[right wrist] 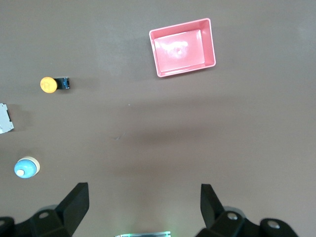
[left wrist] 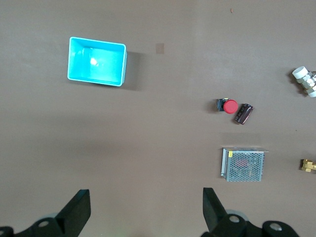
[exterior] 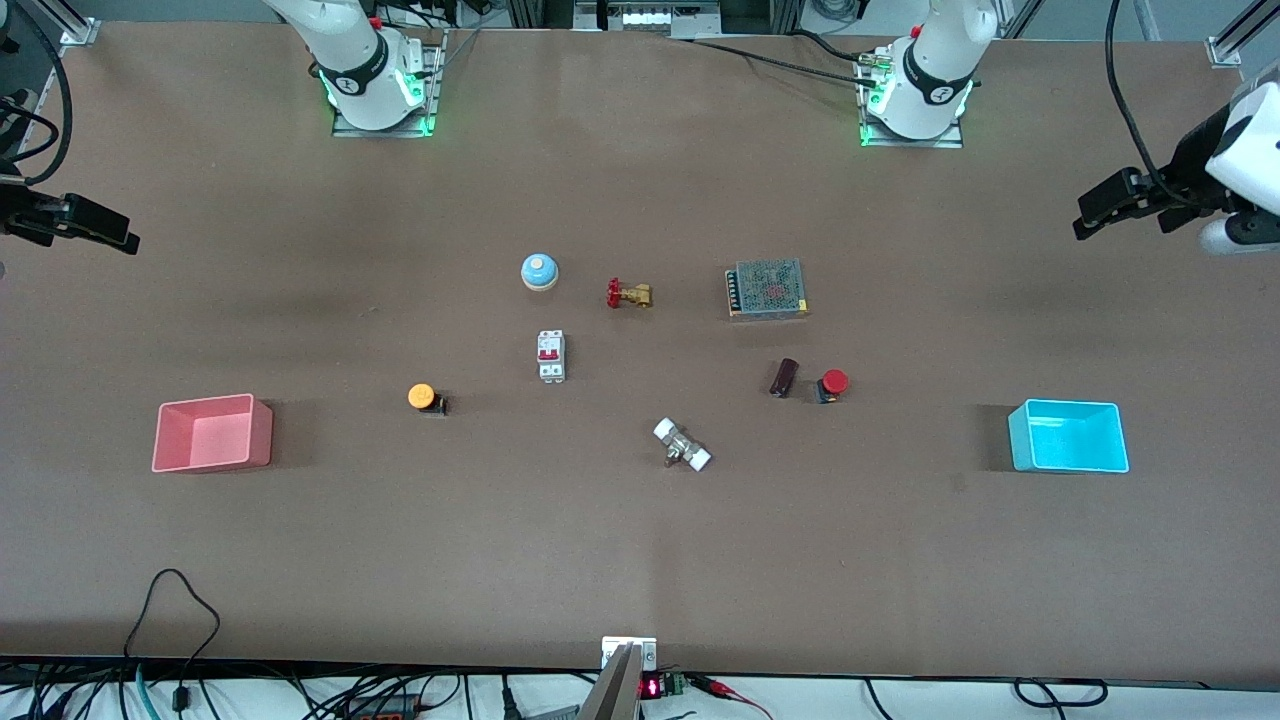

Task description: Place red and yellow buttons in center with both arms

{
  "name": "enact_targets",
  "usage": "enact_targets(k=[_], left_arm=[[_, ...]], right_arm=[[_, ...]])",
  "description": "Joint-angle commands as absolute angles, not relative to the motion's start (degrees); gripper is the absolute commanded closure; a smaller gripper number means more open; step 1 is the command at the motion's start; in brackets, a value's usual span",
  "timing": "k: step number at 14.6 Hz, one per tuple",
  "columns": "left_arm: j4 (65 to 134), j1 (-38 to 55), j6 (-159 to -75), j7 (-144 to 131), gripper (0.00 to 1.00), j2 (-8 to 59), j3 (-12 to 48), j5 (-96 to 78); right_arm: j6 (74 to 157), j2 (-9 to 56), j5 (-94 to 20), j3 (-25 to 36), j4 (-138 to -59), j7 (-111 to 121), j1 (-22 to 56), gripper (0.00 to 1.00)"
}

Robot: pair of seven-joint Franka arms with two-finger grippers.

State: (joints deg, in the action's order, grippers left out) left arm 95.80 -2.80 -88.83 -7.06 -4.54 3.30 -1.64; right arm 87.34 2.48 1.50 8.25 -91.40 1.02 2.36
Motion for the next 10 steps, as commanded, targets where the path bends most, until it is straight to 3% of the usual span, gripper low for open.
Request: enact_targets(k=[1, 10], left_arm=[[96.86, -3.25, -87.63, -6.24, 0.00, -6.24, 3.60, -2.29], [96.15, -3.16, -86.84, -5.27, 0.00, -6.15, 3.69, -1.32]], right_arm=[[86.66, 1.05, 1.49, 7.56, -92.37, 1.23, 1.58, 0.00], [86.57, 1.05, 1.41, 7.65, -92.46, 1.23, 1.49, 0.00]])
